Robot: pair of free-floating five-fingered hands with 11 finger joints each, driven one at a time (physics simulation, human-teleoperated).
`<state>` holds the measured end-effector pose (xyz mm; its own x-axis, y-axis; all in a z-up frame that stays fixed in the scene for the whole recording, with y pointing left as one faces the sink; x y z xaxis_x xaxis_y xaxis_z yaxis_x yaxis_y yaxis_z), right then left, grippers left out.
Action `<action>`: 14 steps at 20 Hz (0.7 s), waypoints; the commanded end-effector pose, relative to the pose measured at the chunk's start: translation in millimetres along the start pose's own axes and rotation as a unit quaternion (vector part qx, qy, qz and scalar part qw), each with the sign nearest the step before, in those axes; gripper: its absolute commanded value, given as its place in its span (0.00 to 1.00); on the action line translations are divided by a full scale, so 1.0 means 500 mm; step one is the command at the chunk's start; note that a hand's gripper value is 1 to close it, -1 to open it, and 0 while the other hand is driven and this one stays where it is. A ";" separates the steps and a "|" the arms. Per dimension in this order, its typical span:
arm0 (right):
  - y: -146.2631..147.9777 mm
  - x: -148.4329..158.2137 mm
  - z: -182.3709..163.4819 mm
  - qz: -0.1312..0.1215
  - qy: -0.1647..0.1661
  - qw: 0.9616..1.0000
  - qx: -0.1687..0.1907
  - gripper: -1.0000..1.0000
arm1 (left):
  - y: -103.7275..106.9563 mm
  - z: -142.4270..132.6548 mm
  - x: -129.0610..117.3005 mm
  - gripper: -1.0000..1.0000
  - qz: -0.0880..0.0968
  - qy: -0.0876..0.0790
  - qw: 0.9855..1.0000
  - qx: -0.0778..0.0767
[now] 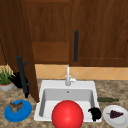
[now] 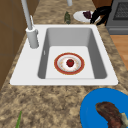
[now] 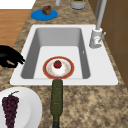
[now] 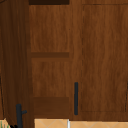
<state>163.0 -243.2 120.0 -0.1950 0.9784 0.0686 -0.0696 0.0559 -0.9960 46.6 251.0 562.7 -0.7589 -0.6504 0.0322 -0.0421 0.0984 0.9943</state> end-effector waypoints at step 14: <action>0.000 0.000 0.000 0.000 0.000 1.000 0.000 0.50 | 0.012 -0.156 0.034 0.00 -0.021 0.063 0.998 -0.017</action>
<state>163.0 -243.2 120.0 -0.1950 0.9784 0.0686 -0.0696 0.0559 -0.9960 82.0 204.4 562.9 -0.6609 -0.7501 0.0240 -0.0488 0.0749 0.9960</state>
